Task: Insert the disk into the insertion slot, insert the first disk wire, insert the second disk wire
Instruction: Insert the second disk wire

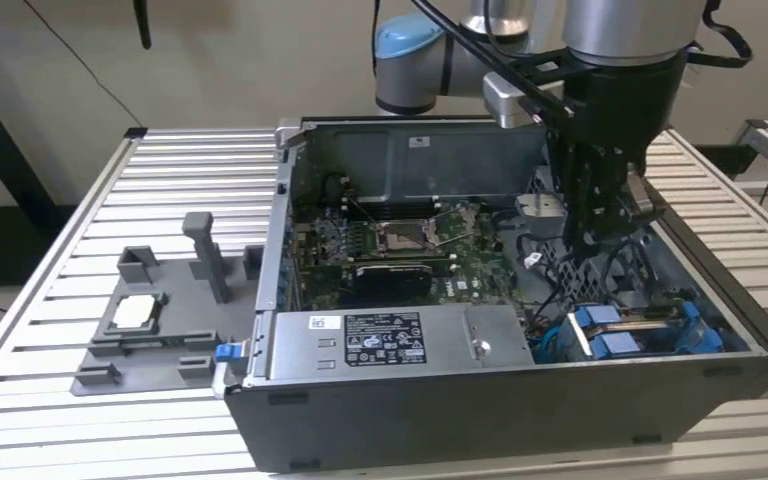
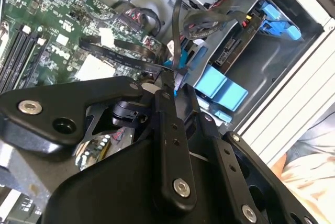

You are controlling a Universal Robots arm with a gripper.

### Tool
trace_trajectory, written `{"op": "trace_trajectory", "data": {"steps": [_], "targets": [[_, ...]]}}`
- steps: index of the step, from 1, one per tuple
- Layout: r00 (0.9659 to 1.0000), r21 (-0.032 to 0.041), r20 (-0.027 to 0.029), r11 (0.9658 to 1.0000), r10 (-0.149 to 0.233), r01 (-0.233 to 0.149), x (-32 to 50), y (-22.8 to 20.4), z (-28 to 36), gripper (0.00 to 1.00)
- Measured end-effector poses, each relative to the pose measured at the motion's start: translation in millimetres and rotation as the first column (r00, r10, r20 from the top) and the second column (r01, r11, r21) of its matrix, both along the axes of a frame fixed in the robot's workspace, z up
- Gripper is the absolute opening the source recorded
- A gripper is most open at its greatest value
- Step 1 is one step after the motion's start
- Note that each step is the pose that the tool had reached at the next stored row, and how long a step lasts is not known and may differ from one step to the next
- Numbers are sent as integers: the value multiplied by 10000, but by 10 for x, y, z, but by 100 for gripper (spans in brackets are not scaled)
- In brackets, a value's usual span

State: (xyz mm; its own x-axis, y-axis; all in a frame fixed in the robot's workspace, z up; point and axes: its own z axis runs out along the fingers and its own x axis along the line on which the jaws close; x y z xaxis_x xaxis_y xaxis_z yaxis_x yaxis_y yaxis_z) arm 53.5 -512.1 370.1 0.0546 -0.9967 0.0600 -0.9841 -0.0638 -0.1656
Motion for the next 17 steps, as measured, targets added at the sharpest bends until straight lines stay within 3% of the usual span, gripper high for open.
{"op": "trace_trajectory", "data": {"steps": [5,13,15,17], "targets": [[10000,-33,1,10000,-1,1,0,1,-3,16],[10000,-45,0,10000,-1,1,5,1,-2,16],[10000,-45,-47,10000,-2,2,28,-4,-2,16],[9999,-45,-141,10000,-1,0,64,-11,-3,16]]}}
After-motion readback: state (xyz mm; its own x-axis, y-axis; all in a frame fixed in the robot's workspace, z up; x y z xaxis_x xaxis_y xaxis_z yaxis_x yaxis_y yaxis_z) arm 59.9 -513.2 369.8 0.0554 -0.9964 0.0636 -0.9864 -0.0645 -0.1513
